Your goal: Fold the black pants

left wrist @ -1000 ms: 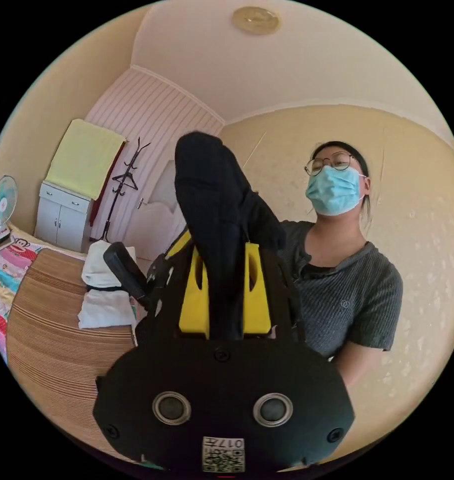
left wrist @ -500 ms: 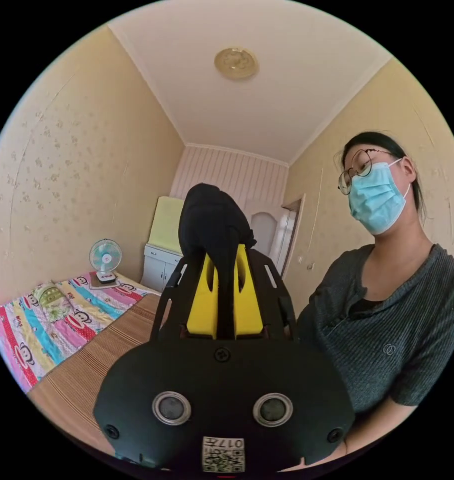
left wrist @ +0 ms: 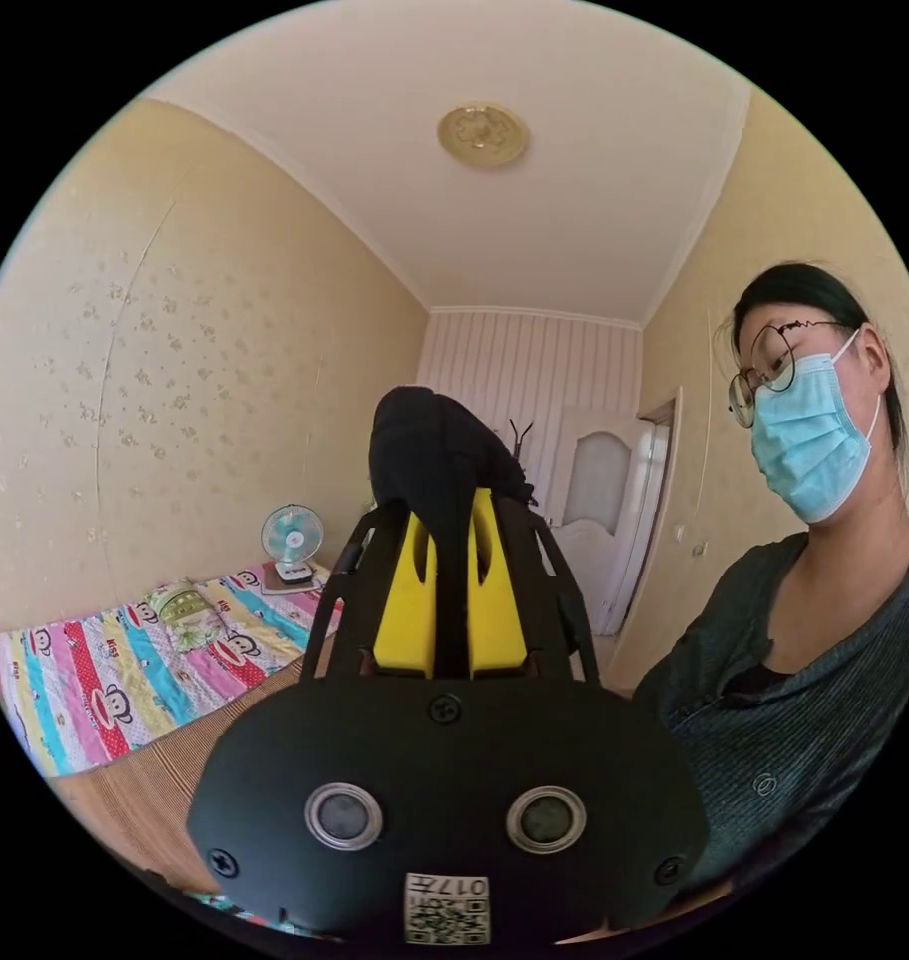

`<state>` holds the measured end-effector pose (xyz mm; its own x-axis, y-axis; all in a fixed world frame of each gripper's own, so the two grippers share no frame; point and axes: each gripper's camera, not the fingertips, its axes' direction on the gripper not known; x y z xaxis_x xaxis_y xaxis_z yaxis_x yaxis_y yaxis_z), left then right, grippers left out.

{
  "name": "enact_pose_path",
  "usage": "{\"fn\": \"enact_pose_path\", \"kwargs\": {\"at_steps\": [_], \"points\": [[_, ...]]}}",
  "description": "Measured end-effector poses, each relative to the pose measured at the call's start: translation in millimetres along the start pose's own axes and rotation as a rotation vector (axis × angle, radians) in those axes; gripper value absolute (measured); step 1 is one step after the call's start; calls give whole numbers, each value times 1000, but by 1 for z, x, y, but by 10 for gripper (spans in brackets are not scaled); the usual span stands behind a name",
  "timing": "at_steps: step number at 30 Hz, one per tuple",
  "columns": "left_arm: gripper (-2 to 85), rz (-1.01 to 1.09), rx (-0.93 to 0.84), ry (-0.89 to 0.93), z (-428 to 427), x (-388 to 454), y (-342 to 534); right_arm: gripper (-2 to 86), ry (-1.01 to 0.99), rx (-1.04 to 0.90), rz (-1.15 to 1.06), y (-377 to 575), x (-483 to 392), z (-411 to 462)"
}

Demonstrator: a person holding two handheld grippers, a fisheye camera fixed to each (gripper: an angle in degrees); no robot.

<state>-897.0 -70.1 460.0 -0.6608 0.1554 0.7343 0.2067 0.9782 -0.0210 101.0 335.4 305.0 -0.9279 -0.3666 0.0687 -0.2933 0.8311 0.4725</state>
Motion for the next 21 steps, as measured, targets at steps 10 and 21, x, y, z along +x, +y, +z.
{"fn": "enact_pose_path", "kwargs": {"at_steps": [10,21], "points": [[45,77,8,48,-102,-30,-112,30,599,35,-391,-156,-114,48],[40,150,112,-85,-197,-76,-239,28,799,43,-632,-281,-201,136]]}}
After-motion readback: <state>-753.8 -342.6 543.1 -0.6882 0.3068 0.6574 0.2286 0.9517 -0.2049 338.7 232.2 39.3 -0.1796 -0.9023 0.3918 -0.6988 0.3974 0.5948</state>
